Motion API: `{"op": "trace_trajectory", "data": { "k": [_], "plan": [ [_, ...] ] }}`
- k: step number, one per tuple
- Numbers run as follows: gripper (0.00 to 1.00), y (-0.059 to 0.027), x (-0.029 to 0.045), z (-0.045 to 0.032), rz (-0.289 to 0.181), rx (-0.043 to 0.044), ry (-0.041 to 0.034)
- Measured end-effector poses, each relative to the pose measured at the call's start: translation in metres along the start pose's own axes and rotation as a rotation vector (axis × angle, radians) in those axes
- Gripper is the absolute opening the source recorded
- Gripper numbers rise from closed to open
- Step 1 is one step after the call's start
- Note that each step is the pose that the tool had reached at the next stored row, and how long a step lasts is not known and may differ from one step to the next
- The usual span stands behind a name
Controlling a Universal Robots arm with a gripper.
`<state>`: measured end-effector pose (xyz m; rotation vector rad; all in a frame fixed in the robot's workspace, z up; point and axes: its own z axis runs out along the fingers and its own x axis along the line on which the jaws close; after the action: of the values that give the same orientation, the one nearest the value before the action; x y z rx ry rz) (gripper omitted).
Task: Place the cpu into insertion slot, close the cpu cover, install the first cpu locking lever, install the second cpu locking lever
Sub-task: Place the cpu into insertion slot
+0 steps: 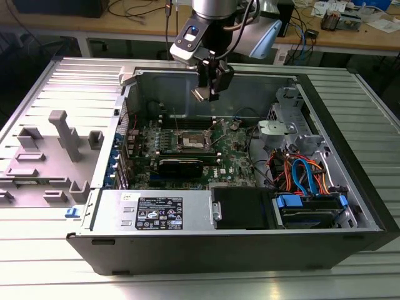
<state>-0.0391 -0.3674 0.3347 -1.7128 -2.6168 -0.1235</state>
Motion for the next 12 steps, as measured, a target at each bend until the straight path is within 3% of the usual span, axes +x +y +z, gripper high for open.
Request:
{"op": "trace_trajectory", "data": {
  "k": [12],
  "plan": [
    [0.54, 0.0, 0.0, 0.0003, 0.058, -0.0028, -0.0033]
  ]
}}
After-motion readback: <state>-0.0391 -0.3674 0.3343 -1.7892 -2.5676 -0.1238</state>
